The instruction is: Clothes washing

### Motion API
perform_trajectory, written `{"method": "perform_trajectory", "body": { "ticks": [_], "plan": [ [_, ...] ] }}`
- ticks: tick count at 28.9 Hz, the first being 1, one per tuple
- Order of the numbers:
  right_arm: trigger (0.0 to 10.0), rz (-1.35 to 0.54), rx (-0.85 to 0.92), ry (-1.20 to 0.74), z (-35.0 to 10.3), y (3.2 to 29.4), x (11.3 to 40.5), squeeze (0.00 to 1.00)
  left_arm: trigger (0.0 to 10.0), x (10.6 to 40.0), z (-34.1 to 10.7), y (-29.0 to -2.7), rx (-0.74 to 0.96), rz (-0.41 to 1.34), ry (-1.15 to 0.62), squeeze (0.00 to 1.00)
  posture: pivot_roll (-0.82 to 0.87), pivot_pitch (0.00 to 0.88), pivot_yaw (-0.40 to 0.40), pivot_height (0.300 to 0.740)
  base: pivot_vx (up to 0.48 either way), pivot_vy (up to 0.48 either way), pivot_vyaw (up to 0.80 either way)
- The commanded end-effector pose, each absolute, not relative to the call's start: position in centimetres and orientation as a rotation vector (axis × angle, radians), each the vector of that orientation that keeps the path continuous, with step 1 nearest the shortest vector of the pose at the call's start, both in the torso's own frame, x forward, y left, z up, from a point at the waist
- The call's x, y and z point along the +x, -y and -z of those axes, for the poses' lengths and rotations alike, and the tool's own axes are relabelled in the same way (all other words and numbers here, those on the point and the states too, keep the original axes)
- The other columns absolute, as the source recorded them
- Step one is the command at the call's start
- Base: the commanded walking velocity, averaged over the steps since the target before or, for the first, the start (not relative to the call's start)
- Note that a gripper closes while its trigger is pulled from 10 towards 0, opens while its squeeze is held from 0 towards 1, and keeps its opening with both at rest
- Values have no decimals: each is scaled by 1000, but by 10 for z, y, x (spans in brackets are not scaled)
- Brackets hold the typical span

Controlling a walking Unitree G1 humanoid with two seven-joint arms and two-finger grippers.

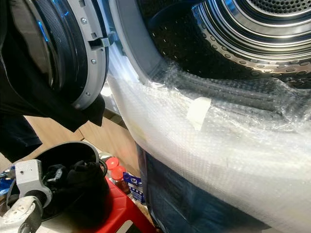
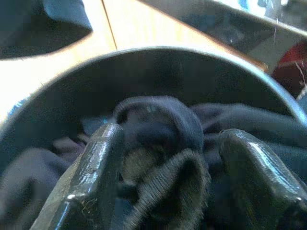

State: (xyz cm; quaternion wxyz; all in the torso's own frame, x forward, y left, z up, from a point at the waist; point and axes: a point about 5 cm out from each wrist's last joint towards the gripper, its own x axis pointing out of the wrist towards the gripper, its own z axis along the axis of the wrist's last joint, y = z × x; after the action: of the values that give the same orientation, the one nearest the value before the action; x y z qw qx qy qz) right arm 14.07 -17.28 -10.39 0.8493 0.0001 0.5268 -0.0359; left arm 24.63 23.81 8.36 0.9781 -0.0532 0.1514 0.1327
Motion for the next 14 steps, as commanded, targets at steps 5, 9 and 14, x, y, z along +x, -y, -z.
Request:
{"method": "perform_trajectory", "body": {
  "ticks": [5,9,14],
  "plan": [
    [10000,71,21,-1140,107,168,133,0,10000,243,-74,-234,-103,-233,-357,0,134,61,161,740,0,0,0],
    [10000,71,17,-1142,107,169,133,0,0,244,-75,-234,-98,-225,-338,0,137,59,158,740,0,0,0],
    [10000,70,12,-1146,107,170,131,0,0,243,-72,-232,-79,-209,-346,0,143,56,154,740,0,0,0]
  ]
}}
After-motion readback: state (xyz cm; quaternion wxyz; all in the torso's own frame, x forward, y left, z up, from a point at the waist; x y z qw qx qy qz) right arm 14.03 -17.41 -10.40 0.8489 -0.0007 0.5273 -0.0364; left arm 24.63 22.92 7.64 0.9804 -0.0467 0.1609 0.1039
